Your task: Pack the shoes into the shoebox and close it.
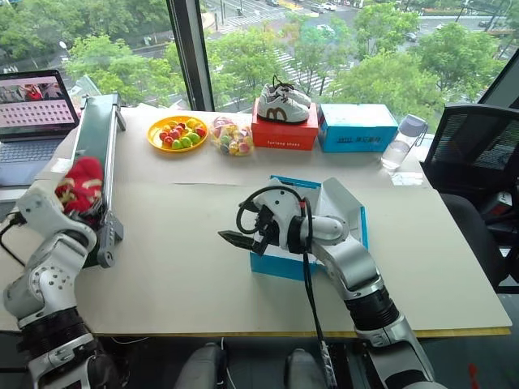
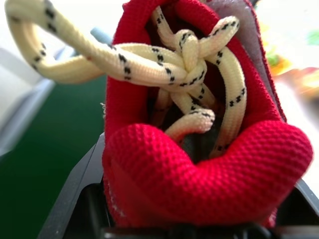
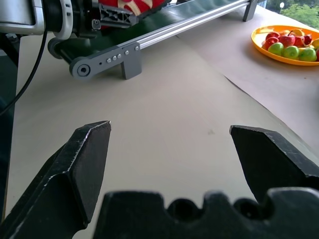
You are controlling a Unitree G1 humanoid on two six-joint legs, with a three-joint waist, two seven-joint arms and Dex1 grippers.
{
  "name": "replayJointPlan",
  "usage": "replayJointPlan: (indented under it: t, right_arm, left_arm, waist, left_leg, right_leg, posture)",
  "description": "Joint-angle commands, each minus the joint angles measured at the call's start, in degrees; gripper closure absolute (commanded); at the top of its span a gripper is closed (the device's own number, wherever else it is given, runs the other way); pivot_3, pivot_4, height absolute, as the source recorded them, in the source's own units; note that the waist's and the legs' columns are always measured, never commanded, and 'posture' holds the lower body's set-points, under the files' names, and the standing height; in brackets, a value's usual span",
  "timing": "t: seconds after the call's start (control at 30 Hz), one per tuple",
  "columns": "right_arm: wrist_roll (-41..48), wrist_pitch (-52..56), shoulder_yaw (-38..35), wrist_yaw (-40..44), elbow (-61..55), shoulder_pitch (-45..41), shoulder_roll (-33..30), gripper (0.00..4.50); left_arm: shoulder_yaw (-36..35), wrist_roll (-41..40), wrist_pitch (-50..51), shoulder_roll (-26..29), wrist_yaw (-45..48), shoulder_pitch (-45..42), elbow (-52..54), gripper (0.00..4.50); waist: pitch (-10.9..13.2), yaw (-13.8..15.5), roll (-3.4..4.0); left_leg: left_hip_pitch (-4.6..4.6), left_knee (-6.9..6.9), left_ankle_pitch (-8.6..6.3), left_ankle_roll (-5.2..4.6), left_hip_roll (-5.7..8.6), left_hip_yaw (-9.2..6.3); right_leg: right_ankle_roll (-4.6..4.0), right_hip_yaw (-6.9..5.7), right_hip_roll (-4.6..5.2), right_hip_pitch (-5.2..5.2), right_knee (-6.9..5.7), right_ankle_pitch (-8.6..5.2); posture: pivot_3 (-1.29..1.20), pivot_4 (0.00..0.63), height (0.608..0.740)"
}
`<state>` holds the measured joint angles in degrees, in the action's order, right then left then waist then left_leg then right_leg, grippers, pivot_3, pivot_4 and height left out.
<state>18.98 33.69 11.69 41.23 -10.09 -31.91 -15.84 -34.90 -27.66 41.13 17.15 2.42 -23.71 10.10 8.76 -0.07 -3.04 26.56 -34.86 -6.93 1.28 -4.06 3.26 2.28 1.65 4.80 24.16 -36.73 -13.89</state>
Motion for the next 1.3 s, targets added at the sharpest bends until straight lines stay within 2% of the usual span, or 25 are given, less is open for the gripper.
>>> replayJointPlan:
  t: [0.03,0.1,0.17,0.3,0.4,0.7,1.0,1.1,1.23,1.27,1.3]
  right_arm:
    - [10.12,8.65,-14.10,-11.50,3.72,-7.16,7.41,0.00]
    - [22.85,17.52,-25.20,-20.97,8.15,-11.51,13.75,0.00]
    - [32.16,25.12,-32.42,-28.13,10.18,-14.18,17.77,0.00]
    - [41.26,30.65,-37.09,-36.98,9.73,-16.37,21.29,0.00]
    - [46.73,31.95,-38.01,-41.99,8.79,-17.29,22.41,0.00]
    - [46.54,31.62,-31.43,-45.30,6.03,-14.34,20.68,0.00]
    - [47.59,28.22,-31.31,-47.03,6.74,-15.15,21.22,0.00]
    - [47.26,27.22,-31.39,-47.37,6.73,-14.98,20.94,0.72]
    - [47.38,26.60,-31.09,-47.33,6.15,-15.02,20.73,2.07]
    - [47.76,26.44,-31.10,-47.34,5.97,-15.13,20.90,2.27]
    - [48.01,26.40,-30.97,-47.18,5.69,-15.18,20.93,2.73]
  left_arm:
    - [7.64,-4.46,-4.00,-1.58,6.45,-0.51,11.12,1.97]
    - [13.77,-3.61,-4.03,-2.33,8.49,1.68,13.47,1.97]
    - [18.63,-3.06,-4.23,-3.35,9.42,3.31,14.99,1.97]
    - [23.66,-3.00,-5.10,-4.83,10.52,5.07,15.30,1.97]
    - [25.80,-3.27,-5.39,-5.61,10.85,5.20,15.23,1.97]
    - [29.61,-3.69,-5.85,-8.39,11.96,2.45,13.36,1.97]
    - [33.19,-3.68,-4.30,-9.57,12.14,2.96,14.44,1.97]
    - [33.35,-3.18,-4.37,-9.68,11.54,2.97,14.12,1.97]
    - [33.47,-2.58,-4.22,-9.45,11.20,2.80,13.35,1.97]
    - [33.51,-2.52,-4.22,-9.42,11.25,2.82,13.20,1.97]
    - [33.55,-2.44,-4.26,-9.42,11.23,2.85,13.09,1.97]
  waist:
    - [0.00,-0.12,0.00]
    - [0.00,-0.51,0.06]
    - [-0.01,-0.58,0.08]
    - [0.05,-0.89,0.17]
    - [0.06,-0.86,0.20]
    - [0.08,-0.94,0.23]
    - [0.08,-0.93,0.23]
    - [0.08,-0.96,0.23]
    - [0.09,-0.94,0.23]
    - [0.09,-0.94,0.23]
    - [0.09,-0.93,0.24]
  left_leg:
    - [0.03,0.00,0.00,0.00,0.00,0.01]
    - [0.02,0.02,0.01,-0.01,0.00,0.01]
    - [-0.03,0.02,0.03,-0.05,0.01,0.01]
    - [-0.01,0.03,0.27,-0.44,0.00,0.01]
    - [0.06,0.01,0.28,-0.47,0.00,-0.01]
    - [0.19,-0.08,0.31,-0.51,0.00,-0.08]
    - [0.24,-0.07,0.32,-0.53,0.00,-0.11]
    - [0.24,-0.07,0.32,-0.53,0.00,-0.12]
    - [0.25,-0.06,0.32,-0.54,0.00,-0.12]
    - [0.25,-0.07,0.32,-0.54,0.00,-0.12]
    - [0.25,-0.07,0.32,-0.54,0.00,-0.12]
  right_leg:
    - [0.03,0.03,0.00,0.02,0.02,0.02]
    - [0.05,0.06,0.00,0.00,-0.02,0.05]
    - [0.05,0.06,0.00,-0.05,-0.06,0.06]
    - [0.04,0.06,-0.01,0.01,-0.06,0.06]
    - [0.04,0.06,-0.02,0.04,-0.04,0.06]
    - [0.09,0.06,-0.06,0.06,0.00,0.05]
    - [0.10,0.06,-0.08,0.08,0.03,0.05]
    - [0.10,0.06,-0.09,0.09,0.03,0.05]
    - [0.10,0.06,-0.09,0.09,0.05,0.05]
    - [0.10,0.06,-0.08,0.09,0.05,0.05]
    - [0.10,0.06,-0.08,0.09,0.05,0.05]
  posture:
    - [0.00,0.150,0.740]
    - [0.00,0.150,0.740]
    - [0.00,0.150,0.740]
    - [0.00,0.150,0.740]
    - [0.00,0.150,0.740]
    - [0.00,0.150,0.740]
    - [0.00,0.150,0.740]
    - [0.00,0.150,0.740]
    - [0.00,0.150,0.740]
    - [0.00,0.150,0.740]
    - [0.00,0.150,0.740]
